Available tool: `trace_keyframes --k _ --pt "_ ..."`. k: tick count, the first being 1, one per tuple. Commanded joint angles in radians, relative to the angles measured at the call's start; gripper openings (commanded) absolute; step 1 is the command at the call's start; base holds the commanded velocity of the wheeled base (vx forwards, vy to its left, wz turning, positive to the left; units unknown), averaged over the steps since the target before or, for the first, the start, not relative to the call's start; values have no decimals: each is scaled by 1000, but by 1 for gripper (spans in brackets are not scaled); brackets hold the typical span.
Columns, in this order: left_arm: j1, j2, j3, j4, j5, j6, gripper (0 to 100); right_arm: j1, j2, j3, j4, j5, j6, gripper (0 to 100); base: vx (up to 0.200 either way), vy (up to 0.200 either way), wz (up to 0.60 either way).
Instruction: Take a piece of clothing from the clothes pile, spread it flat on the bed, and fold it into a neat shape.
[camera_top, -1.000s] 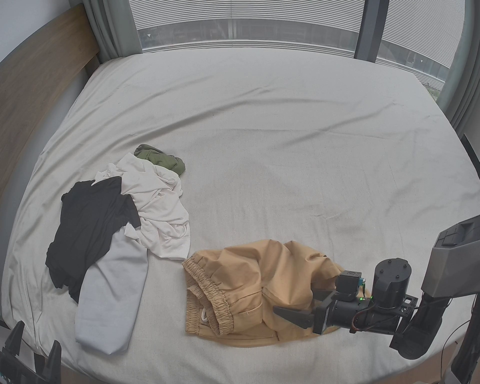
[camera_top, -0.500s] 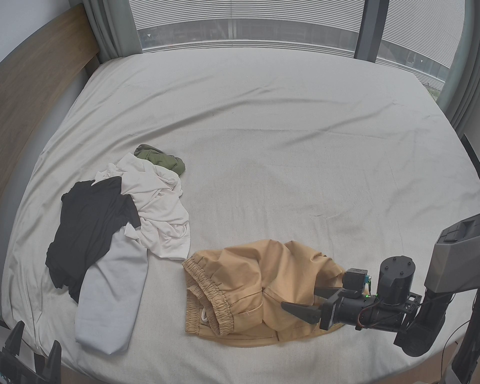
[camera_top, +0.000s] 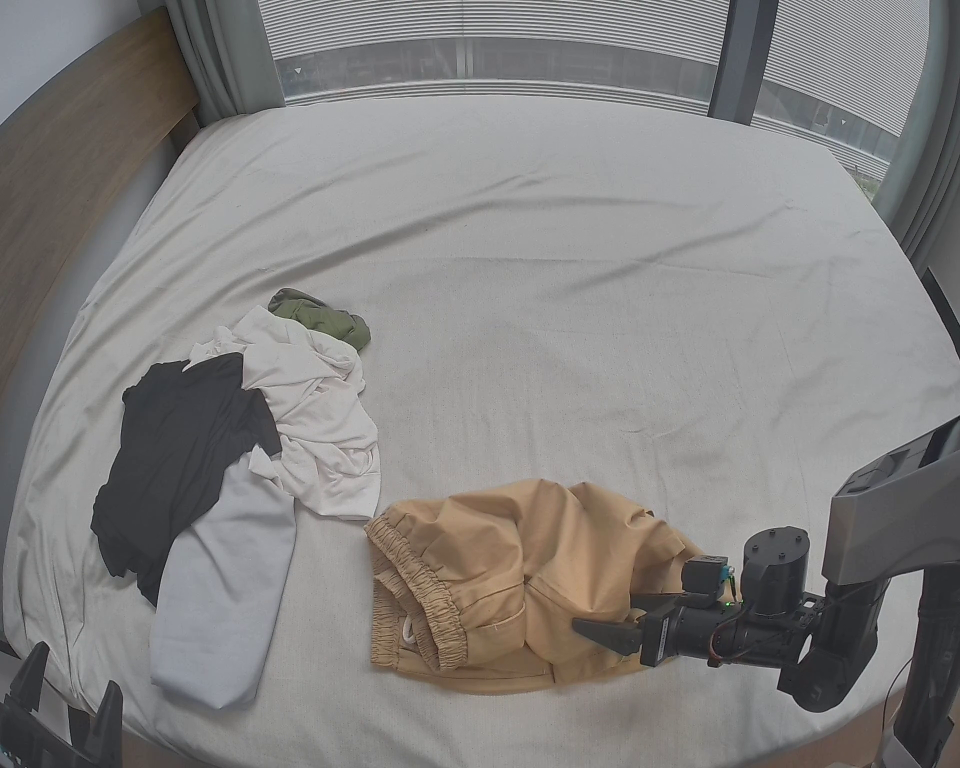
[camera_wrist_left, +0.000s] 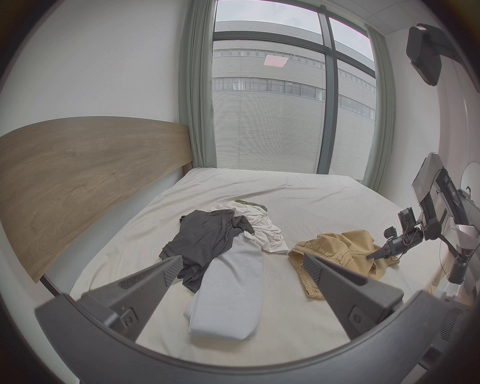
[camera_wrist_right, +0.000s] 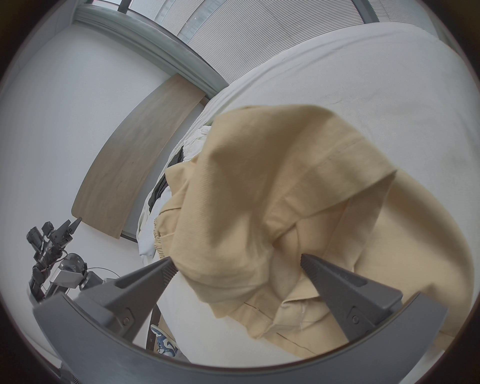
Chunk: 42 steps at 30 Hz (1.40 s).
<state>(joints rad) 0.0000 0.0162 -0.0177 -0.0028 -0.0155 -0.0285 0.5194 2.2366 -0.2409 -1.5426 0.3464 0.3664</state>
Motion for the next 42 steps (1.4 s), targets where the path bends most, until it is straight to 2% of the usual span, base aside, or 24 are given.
trace_keyframes --k 1,9,21,30,36,42 --pt "0 -16 18 0 0 -1 100 14 24 -25 1 16 5 100 0 0 0" --pt "0 -16 18 -2 0 -1 100 37 11 -52 -2 69 83 100 0 0 0" --pt "0 -16 18 0 0 -1 100 42 -226 45 1 158 230 100 0 0 0" --pt "0 -16 18 -2 0 -1 100 41 -345 127 1 230 301 100 0 0 0" --pt "0 -16 18 0 0 -1 100 42 -393 130 2 249 348 100 0 0 0" --pt "0 -16 18 0 0 -1 100 47 -371 106 2 252 348 100 0 0 0"
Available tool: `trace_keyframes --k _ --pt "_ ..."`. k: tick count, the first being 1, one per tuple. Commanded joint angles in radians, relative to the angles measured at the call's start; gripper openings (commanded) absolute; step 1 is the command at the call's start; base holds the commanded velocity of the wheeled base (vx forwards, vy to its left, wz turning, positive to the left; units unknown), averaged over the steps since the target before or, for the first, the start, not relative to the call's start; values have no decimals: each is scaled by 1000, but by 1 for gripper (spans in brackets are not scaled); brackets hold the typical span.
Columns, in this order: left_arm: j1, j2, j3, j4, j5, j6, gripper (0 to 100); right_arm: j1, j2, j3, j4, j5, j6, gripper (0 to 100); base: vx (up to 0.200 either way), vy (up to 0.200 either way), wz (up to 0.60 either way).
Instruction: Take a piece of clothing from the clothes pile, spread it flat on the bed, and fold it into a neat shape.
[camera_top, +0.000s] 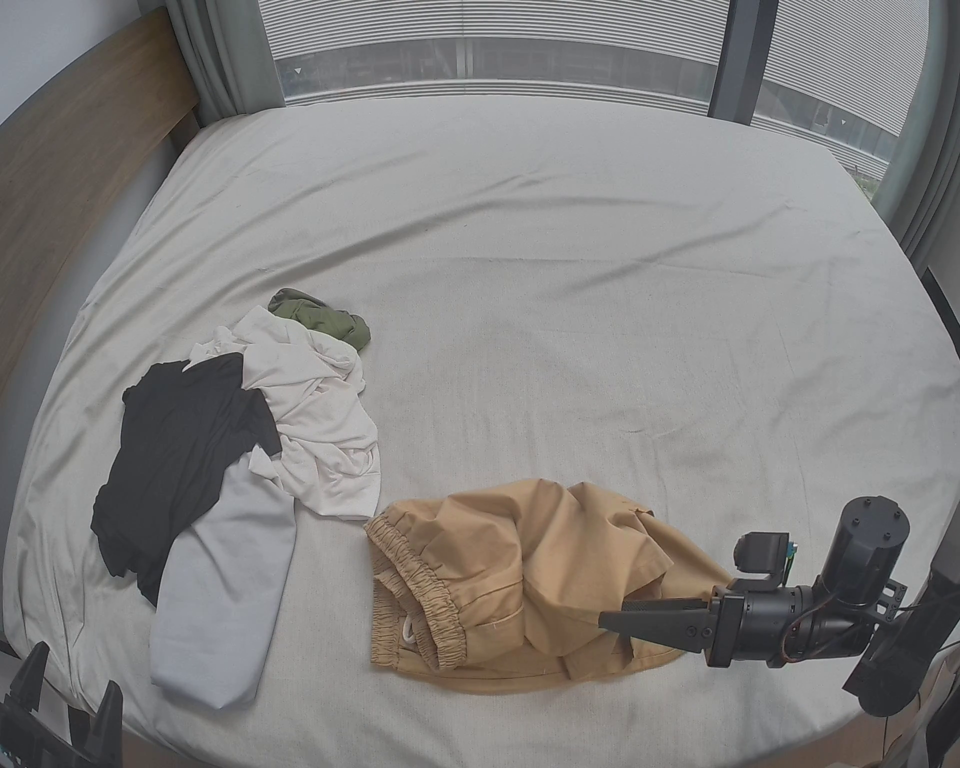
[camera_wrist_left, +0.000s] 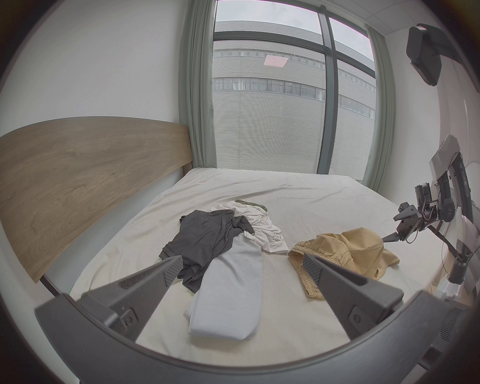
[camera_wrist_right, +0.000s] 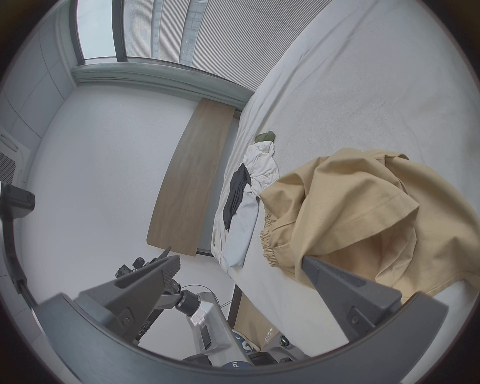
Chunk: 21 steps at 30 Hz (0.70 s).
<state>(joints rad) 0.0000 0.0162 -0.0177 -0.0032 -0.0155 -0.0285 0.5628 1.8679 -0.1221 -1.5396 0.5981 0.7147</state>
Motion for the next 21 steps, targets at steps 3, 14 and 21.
trace_keyframes --k 3,14,21 --pt "0 -16 18 0 0 -1 100 6 63 -59 -1 -1 -1 100 0 0 0" --pt "0 -16 18 -1 0 -1 100 97 163 -180 -1 -11 -1 100 0 0 0" --pt "0 -16 18 0 0 -4 100 115 251 -240 -1 -12 -6 100 0 0 0"
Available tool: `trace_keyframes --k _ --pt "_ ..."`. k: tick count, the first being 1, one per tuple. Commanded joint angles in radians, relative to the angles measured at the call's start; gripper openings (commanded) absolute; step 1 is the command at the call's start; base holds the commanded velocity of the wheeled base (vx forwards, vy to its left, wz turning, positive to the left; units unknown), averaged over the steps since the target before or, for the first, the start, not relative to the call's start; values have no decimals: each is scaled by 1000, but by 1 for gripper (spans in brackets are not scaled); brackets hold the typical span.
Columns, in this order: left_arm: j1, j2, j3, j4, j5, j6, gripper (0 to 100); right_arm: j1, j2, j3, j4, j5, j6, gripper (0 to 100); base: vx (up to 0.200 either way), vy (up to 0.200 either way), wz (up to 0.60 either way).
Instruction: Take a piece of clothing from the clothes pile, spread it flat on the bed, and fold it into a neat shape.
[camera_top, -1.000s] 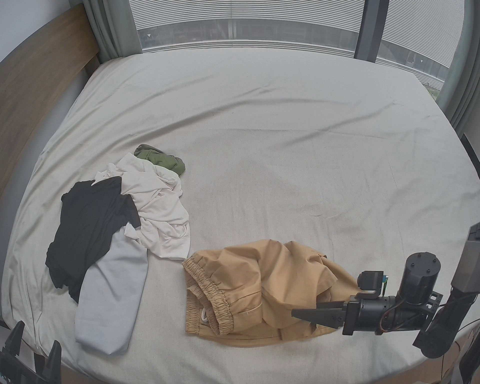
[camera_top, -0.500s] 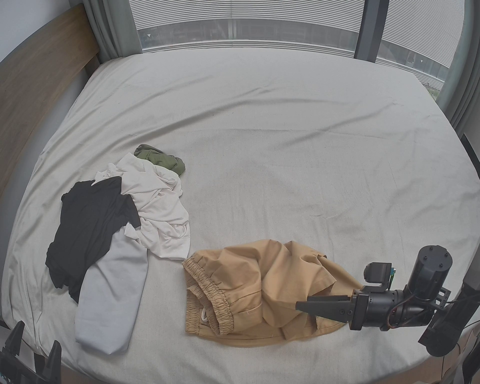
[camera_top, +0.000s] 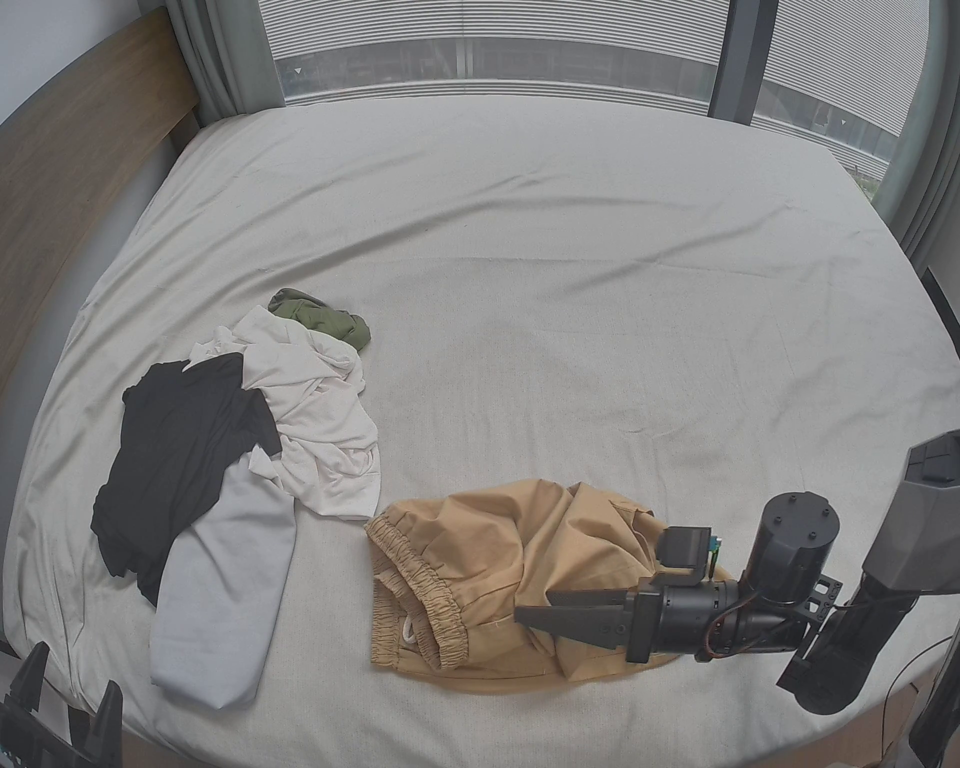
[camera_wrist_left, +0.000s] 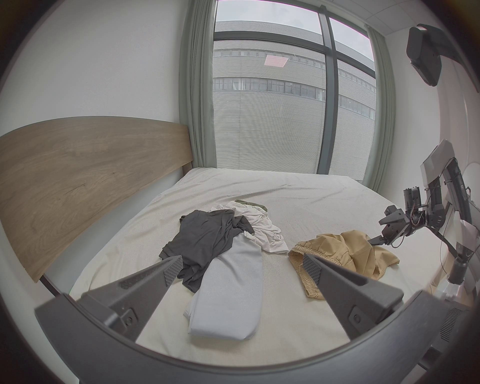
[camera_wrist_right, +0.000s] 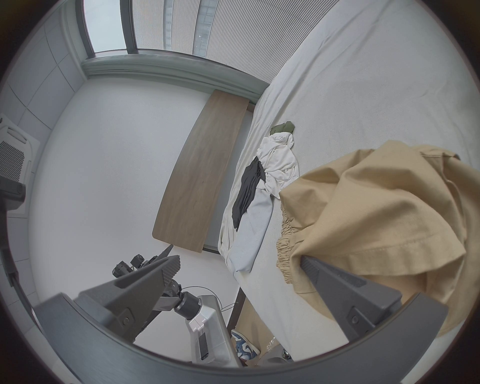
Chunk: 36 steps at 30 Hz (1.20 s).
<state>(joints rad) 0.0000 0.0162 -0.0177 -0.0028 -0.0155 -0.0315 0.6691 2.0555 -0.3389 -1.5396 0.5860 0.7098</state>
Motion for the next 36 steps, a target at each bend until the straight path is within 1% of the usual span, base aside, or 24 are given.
trace_keyframes --k 1,8,11,12,14,15,18,29,34,36 --pt "0 -16 18 0 0 -1 100 9 72 -25 -1 0 -1 100 0 0 0" --pt "0 -16 18 -2 0 -2 100 4 69 8 -1 -3 -7 100 0 0 0" --pt "0 -16 18 0 0 -1 100 -6 49 58 -2 -18 -58 100 0 0 0" --pt "0 -16 18 0 0 -1 100 -16 49 87 -1 -44 -90 100 0 0 0" --pt "0 -16 18 0 0 -1 100 -22 52 101 -1 -60 -107 100 0 0 0" --pt "0 -16 18 0 0 -1 100 -31 55 124 -1 -74 -135 100 0 0 0" --pt "0 -16 18 0 0 -1 100 -40 75 138 -1 -75 -164 100 0 0 0" --pt "0 -16 18 -2 0 -1 100 -31 156 87 -1 -75 -162 100 0 0 0" --pt "0 -16 18 0 0 -1 100 -29 141 109 -4 -75 -159 100 0 0 0" --pt "0 -16 18 -2 0 -1 100 -31 101 127 -5 -75 -159 100 0 0 0"
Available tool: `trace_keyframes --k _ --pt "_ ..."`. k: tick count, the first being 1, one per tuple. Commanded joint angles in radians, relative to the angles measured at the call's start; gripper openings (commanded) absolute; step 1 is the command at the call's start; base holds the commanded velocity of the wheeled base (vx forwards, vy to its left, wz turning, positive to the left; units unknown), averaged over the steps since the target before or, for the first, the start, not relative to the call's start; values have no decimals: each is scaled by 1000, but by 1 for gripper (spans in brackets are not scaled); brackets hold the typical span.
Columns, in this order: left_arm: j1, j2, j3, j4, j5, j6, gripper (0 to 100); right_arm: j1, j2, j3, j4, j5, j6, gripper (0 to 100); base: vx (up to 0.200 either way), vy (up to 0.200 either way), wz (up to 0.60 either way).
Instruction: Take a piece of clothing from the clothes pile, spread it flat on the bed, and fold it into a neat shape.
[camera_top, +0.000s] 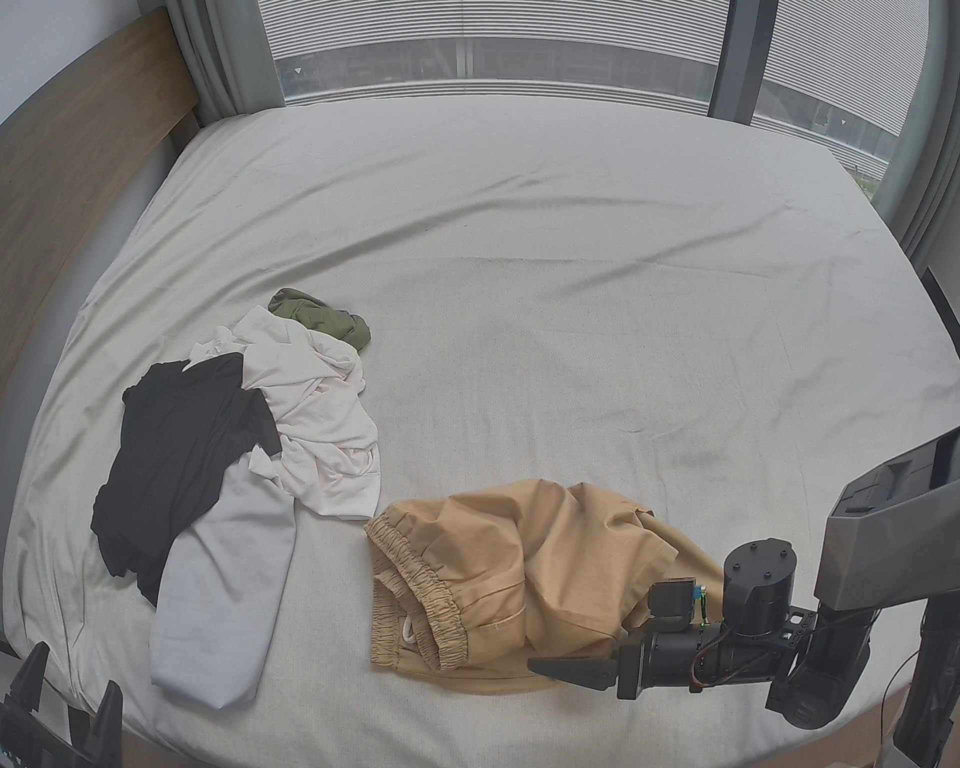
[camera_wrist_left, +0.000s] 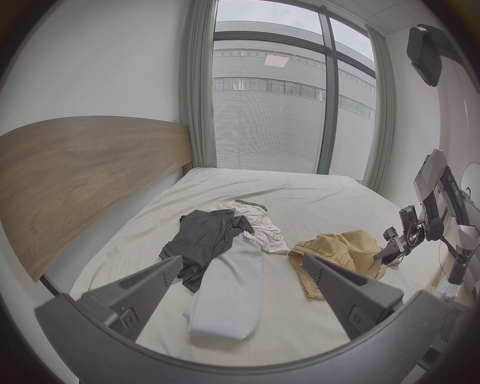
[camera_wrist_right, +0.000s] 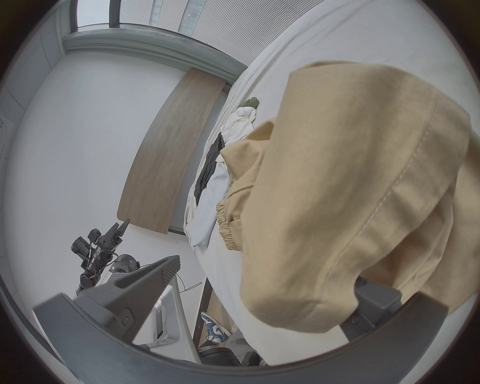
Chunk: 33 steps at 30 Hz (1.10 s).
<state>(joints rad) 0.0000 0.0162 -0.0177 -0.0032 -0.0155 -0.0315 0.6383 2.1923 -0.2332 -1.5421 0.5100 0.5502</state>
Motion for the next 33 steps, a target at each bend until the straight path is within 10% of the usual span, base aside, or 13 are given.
trace_keyframes --k 1,33 --pt "0 -16 18 0 0 -1 100 0 -62 31 -1 1 2 100 0 0 0" --pt "0 -16 18 0 0 -2 100 38 -189 74 -3 -1 70 100 0 0 0"
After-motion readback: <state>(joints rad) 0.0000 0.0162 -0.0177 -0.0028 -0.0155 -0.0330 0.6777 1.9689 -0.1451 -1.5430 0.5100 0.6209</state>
